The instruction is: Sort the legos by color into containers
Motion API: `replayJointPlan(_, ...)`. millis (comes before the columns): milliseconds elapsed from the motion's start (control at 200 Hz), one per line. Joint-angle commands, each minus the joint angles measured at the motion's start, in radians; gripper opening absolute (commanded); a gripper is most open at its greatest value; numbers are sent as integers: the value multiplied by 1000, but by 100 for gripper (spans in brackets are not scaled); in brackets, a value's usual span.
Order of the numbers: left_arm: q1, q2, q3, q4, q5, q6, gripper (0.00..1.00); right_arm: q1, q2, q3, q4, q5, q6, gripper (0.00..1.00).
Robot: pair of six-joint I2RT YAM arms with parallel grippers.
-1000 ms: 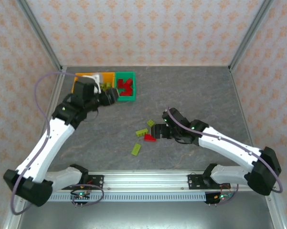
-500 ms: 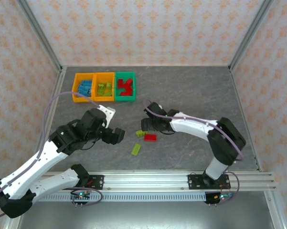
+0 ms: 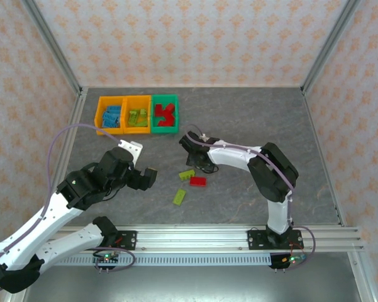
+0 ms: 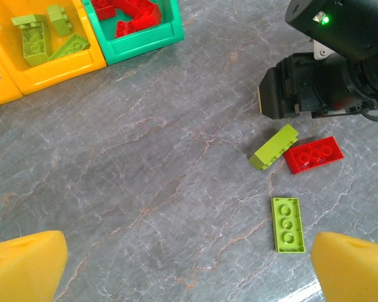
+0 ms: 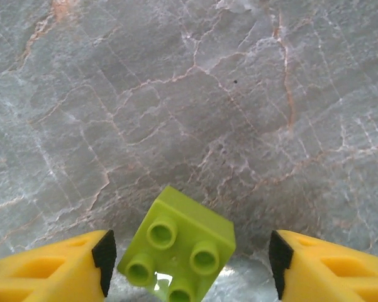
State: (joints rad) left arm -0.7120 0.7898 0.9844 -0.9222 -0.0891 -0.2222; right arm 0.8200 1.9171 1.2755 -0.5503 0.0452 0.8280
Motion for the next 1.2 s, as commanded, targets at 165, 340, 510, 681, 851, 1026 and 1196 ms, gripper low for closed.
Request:
replayJointPlan(165, -2, -29, -18, -24, -57, -6, 100, 24, 2, 8, -85, 161, 110, 48)
replayJointPlan(340, -3, -43, -23, -21, -55, -6, 100, 21, -48, -2, -47, 161, 54, 39)
replayJointPlan(510, -2, -60, -28, -18, -57, -9, 100, 25, -136, -5, -12, 174, -9, 40)
replayJointPlan(681, -3, -65, -26, -23, -73, -14, 100, 31, -218, -14, 57, 172, -116, 40)
replayJointPlan(851, -1, -82, -21, -43, -157, -43, 100, 47, -236, 45, 222, -61, -342, 39)
replayJointPlan(1026, 6, -135, -27, -43, -226, -62, 100, 45, -59, 289, 253, -102, -439, 36)
replayJointPlan(1196, 16, -148, -29, -54, -266, -71, 100, 24, 237, 675, 205, -126, -491, 36)
